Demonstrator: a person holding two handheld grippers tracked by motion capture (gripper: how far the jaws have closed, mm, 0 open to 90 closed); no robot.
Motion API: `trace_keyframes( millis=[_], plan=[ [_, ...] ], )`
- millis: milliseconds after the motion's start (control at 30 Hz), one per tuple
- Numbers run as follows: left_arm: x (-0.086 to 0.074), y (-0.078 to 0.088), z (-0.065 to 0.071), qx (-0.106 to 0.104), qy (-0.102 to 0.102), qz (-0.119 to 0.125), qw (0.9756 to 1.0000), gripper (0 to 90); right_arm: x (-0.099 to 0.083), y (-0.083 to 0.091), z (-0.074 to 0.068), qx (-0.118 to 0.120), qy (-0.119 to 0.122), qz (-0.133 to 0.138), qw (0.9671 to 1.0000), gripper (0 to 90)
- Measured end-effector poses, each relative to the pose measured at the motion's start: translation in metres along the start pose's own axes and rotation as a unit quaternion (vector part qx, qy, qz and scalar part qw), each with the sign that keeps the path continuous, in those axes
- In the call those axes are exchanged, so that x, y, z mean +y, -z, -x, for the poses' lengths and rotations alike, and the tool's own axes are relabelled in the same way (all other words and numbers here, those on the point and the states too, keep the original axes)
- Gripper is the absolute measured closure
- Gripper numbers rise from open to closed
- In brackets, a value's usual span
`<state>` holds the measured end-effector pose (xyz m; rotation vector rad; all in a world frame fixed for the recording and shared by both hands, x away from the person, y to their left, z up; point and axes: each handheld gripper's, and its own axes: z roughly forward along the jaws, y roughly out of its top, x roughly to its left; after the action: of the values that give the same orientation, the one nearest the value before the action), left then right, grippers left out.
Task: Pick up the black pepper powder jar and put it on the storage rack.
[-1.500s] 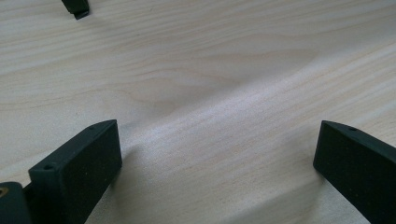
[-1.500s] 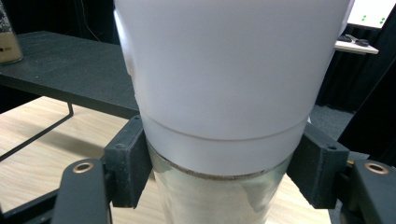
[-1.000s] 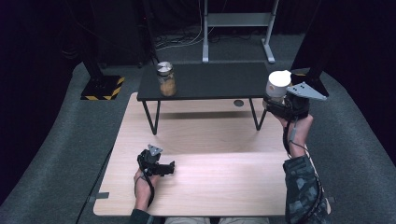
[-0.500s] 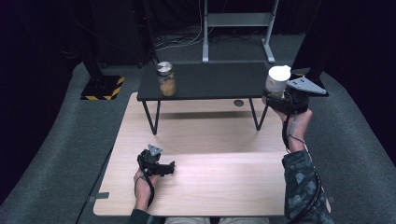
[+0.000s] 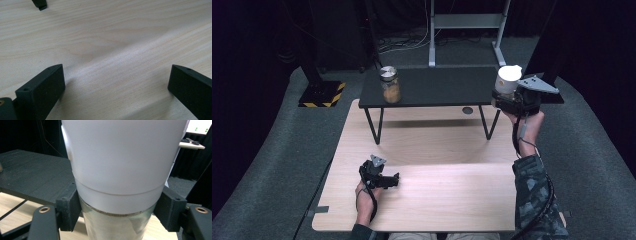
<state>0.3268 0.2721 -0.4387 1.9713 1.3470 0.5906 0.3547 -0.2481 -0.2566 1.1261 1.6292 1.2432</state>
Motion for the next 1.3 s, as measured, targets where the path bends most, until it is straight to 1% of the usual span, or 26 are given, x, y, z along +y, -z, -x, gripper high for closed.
trace_keyframes(
  millis=[167,400,533,967,1100,1233,1267,1300],
  plan=[
    [0.000,0.000,0.000,0.000,0.000,0.000,1.0000,0.3,0.004,-0.007,0.002,0.000,-0.004,-0.004,1.0000,29.3],
    [0.000,0.000,0.000,0.000,0.000,0.000,1.0000,0.3,0.009,-0.021,0.006,0.001,-0.014,-0.013,0.9998,29.3],
    [0.000,0.000,0.000,-0.001,0.000,0.000,1.0000,0.3,0.013,-0.029,0.006,-0.001,-0.014,-0.020,0.9997,29.3],
    [0.000,0.000,0.000,-0.002,-0.002,0.000,1.0000,0.3,0.023,-0.055,0.008,0.003,-0.027,-0.039,0.9989,29.3],
    [0.000,0.000,0.000,-0.002,-0.002,0.000,1.0000,0.3,0.024,-0.062,0.011,0.005,-0.036,-0.045,0.9983,29.3],
    [0.000,0.000,0.000,-0.002,-0.002,0.000,1.0000,0.3,0.022,-0.068,0.010,-0.002,-0.036,-0.057,0.9977,29.3],
    [0.000,0.000,0.000,-0.002,-0.002,0.000,1.0000,0.3,0.018,-0.068,0.012,0.000,-0.042,-0.049,0.9979,29.3],
    [0.000,0.000,0.000,-0.002,-0.002,0.000,1.0000,0.3,0.018,-0.068,0.013,0.000,-0.046,-0.048,0.9978,29.3]
  ],
)
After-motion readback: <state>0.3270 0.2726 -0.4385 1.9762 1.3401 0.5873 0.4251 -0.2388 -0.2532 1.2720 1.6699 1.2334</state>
